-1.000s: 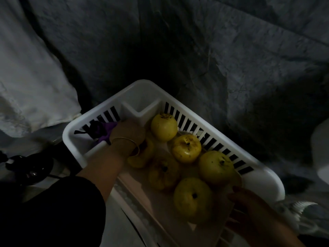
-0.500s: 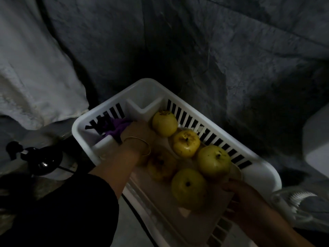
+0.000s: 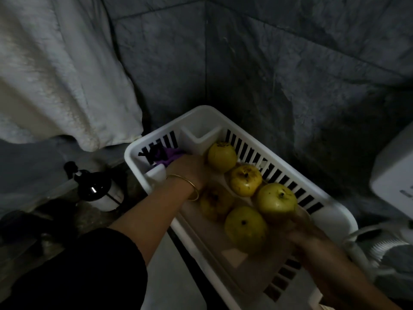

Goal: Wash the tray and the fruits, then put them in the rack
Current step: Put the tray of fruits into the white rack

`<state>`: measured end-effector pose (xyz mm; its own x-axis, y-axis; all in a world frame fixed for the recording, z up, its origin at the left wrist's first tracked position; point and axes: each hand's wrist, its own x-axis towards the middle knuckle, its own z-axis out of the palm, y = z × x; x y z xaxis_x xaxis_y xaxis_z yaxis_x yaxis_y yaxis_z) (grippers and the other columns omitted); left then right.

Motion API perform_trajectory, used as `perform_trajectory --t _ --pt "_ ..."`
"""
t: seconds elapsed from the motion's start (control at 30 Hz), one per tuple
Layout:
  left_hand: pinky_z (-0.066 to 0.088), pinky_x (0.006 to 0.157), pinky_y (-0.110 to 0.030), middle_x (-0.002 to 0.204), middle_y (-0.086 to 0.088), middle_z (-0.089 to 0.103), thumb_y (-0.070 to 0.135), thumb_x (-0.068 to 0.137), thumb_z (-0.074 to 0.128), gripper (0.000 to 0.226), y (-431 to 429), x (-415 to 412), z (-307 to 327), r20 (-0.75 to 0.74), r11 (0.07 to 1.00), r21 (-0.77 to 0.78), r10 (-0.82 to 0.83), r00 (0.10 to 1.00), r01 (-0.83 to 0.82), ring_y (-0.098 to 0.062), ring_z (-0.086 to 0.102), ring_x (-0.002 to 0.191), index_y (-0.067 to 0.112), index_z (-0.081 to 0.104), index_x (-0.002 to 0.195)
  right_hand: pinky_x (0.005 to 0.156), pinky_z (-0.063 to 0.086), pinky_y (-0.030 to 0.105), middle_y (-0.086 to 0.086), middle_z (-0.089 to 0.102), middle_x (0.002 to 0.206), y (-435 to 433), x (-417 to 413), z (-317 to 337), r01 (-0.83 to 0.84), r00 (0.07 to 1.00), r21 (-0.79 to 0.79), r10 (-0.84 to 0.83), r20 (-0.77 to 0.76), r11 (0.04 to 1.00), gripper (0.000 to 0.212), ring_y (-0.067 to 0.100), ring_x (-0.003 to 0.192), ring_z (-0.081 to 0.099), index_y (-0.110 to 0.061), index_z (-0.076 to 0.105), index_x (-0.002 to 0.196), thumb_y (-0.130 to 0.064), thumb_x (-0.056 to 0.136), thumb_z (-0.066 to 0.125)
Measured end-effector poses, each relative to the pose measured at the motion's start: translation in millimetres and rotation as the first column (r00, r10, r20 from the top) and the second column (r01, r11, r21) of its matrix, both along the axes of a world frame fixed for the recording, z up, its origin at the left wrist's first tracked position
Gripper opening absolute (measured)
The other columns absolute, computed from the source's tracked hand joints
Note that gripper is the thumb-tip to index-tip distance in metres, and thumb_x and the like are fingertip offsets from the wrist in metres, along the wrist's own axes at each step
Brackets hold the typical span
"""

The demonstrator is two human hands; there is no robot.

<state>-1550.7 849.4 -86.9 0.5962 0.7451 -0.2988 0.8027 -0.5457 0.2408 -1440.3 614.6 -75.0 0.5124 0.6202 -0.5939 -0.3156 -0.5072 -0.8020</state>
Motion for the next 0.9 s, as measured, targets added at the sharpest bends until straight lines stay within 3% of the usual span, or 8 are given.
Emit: perform_trajectory --t 0.07,0.17,0.23,0.3,0.43,0.53,0.67,0.9 --pt "0.048 0.089 -0.038 0.114 -0.012 0.064 0.028 0.098 0.043 0.031 -5 -8 7 0.051 1.0 -0.021 0.007 0.999 -0.006 -0.028 0.059 0.105 0.009 0.065 0.107 0.093 0.042 0.02 -0.014 0.046 0.127 2 -11 11 -0.166 0.95 0.062 0.143 0.278 0.984 0.061 0.006 0.108 0.05 -0.041 0.04 0.121 0.002 0.084 0.063" --pt "0.049 0.09 -0.038 0.115 -0.011 0.064 0.031 0.094 0.044 0.035 -13 -25 18 0.119 1.0 -0.007 0.017 0.993 -0.016 -0.028 0.059 0.106 0.011 0.066 0.113 0.094 0.027 0.002 -0.02 0.034 0.135 8 -22 14 -0.425 0.613 -0.105 0.371 0.697 0.899 0.072 -0.001 0.12 0.036 -0.039 0.026 0.138 -0.02 0.084 0.07" --pt "0.052 0.083 -0.036 0.107 -0.008 0.066 0.04 0.082 0.036 0.048 -16 -41 21 0.189 0.999 0.026 0.016 0.982 -0.021 -0.026 0.062 0.099 0.014 0.067 0.108 0.111 0.022 0.018 -0.009 0.019 0.154 17 -29 7 -0.473 0.408 -0.27 0.48 0.777 0.839 0.083 0.009 0.14 0.021 -0.03 0.016 0.149 -0.03 0.084 0.068" --pt "0.052 0.077 -0.035 0.1 -0.007 0.067 0.042 0.073 0.032 0.052 -20 -50 21 0.211 0.999 0.043 0.001 0.978 -0.01 -0.024 0.063 0.091 0.014 0.067 0.101 0.118 0.016 0.032 -0.002 0.006 0.159 22 -30 -7 -0.461 0.289 -0.377 0.537 0.793 0.804 0.086 0.017 0.146 0.007 -0.027 0.009 0.151 -0.036 0.086 0.064" --pt "0.049 0.069 -0.031 0.088 -0.005 0.063 0.036 0.083 0.036 0.034 -33 -74 21 0.173 0.998 0.055 0.004 0.985 -0.013 -0.022 0.06 0.084 0.014 0.062 0.082 0.106 0.035 0.043 0.003 0.026 0.155 26 -39 -24 -0.407 0.011 -0.657 0.722 0.692 0.635 0.086 0.024 0.139 0.031 -0.022 0.024 0.15 -0.046 0.079 0.067" --pt "0.043 0.062 -0.029 0.082 -0.007 0.058 0.02 0.092 0.044 0.024 -45 -88 20 0.163 0.999 0.03 0.017 0.986 -0.022 -0.023 0.058 0.079 0.013 0.049 0.07 0.087 0.047 0.04 0.01 0.046 0.141 29 -43 -22 -0.354 -0.051 -0.694 0.728 0.684 0.627 0.083 0.031 0.12 0.051 -0.015 0.039 0.143 -0.043 0.073 0.073" --pt "0.049 0.072 -0.036 0.097 -0.012 0.06 0.021 0.092 0.046 0.02 -62 -103 20 0.17 0.999 0.021 -0.031 0.985 0.027 -0.028 0.059 0.089 0.008 0.058 0.084 0.092 0.043 0.033 0.003 0.031 0.146 31 -48 -18 -0.334 -0.069 -0.707 0.732 0.678 0.624 0.079 0.025 0.126 0.037 -0.022 0.019 0.148 -0.058 0.086 0.051" --pt "0.046 0.09 -0.034 0.117 -0.009 0.058 0.023 0.092 0.05 0.028 -73 -122 20 0.287 1.0 0.022 -0.002 0.958 -0.005 -0.024 0.054 0.11 0.01 0.062 0.114 0.093 0.042 0.037 0.004 0.036 0.141 50 -66 6 -0.22 -0.017 -0.767 0.784 0.621 0.603 0.072 0.026 0.125 0.039 -0.026 0.031 0.139 -0.074 0.085 0.032"
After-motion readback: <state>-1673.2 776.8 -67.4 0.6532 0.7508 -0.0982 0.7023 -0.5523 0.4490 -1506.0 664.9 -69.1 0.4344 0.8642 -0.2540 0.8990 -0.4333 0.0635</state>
